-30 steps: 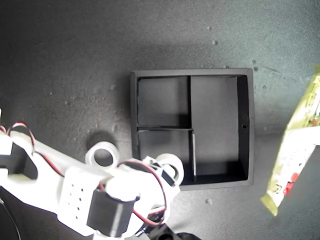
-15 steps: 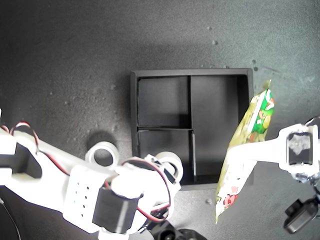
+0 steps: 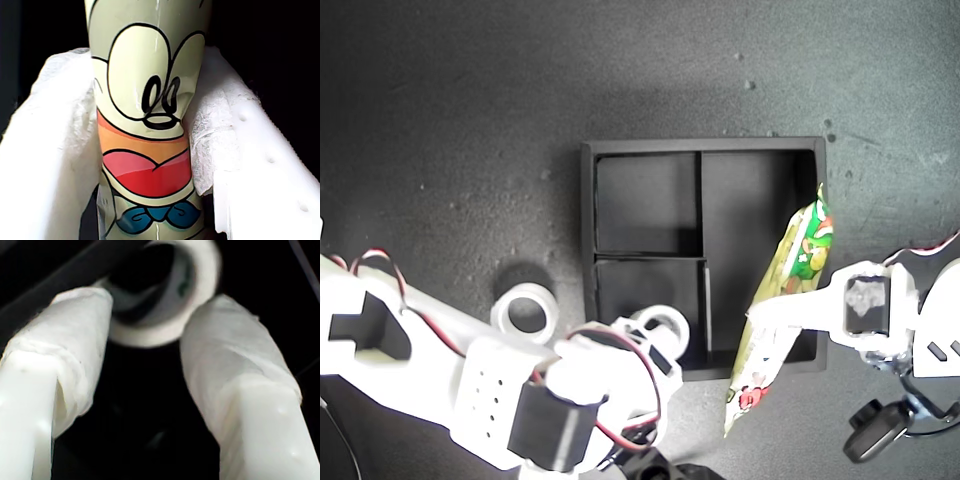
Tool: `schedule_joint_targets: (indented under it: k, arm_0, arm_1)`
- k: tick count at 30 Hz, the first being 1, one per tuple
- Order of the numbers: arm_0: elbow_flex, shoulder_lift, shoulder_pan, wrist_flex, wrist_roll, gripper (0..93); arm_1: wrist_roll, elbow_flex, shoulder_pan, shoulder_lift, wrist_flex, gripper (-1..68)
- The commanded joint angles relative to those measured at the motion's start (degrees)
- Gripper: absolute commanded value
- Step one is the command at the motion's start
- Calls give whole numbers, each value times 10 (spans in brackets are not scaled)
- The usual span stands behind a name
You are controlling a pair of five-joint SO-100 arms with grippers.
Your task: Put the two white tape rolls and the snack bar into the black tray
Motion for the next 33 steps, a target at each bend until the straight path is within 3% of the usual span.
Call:
schedule_joint_targets:
  k: [1, 6, 10, 19, 24, 29, 33]
  arm_0:
    - [8, 30, 1, 11, -10, 138]
    - [44, 66, -9, 11, -4, 141]
    - [126, 148, -26, 11, 9, 138]
    - [199, 229, -51, 11, 20, 132]
    - [209, 236, -50, 11, 19, 128]
    - [218, 257, -44, 11, 18, 118]
    - [240, 283, -40, 11, 10, 108]
  arm_1:
    - [1, -33, 4, 4, 19, 121]
    - [-21, -54, 9, 12, 90, 259]
    - [-47, -105, 15, 13, 192, 320]
    - [-79, -158, 3, 13, 277, 336]
    - [-90, -209, 3, 20, 369, 342]
    - [-75, -352, 12, 24, 534, 326]
    - [45, -508, 46, 25, 694, 245]
